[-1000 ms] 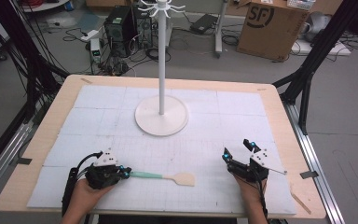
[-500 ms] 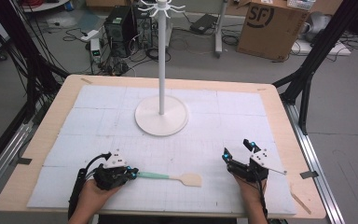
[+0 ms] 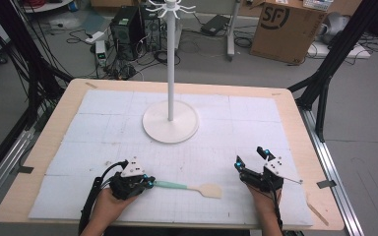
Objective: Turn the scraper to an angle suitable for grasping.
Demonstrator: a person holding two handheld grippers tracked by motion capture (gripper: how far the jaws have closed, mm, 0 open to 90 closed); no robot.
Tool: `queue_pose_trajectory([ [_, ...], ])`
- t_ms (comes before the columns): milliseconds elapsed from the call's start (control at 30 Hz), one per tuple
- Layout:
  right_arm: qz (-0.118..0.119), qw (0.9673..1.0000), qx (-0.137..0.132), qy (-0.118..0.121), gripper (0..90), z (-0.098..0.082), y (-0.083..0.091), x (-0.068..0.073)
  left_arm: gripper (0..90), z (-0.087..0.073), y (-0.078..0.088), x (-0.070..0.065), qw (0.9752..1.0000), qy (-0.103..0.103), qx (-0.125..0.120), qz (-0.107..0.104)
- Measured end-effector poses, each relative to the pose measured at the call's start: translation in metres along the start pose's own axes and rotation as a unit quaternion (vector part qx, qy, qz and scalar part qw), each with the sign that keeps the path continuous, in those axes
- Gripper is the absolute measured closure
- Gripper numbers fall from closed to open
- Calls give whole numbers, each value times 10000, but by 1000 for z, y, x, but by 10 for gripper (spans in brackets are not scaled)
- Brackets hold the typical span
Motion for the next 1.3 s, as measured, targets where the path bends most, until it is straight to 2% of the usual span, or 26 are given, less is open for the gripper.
queue_pose_trajectory([
  [400, -4, 10000, 1, -1, 167, 0, 0, 0, 896, 13, -10, -12, 9999, -140, -14, 5],
  [767, -5, 10000, 3, 5, 166, 0, 0, 0, 896, 18, -13, -16, 9999, -169, 3, -23],
  [967, -2, 10000, 12, 6, 167, 0, 0, 1, 896, 23, -17, -20, 9998, -213, -17, 31],
  [1300, 0, 10000, 13, 9, 167, 0, 0, 1, 886, 23, -17, -19, 9998, -221, -9, 18],
])
Point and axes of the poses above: each handheld gripper's, and its own axes: y roughly backward along the jaws, z roughly out of its top, x roughly to its left, the point moved 6 cm from there along -y, roughly forward along the jaws, and after that the axes turned 14 degrees about x, right-handed, at the moved point
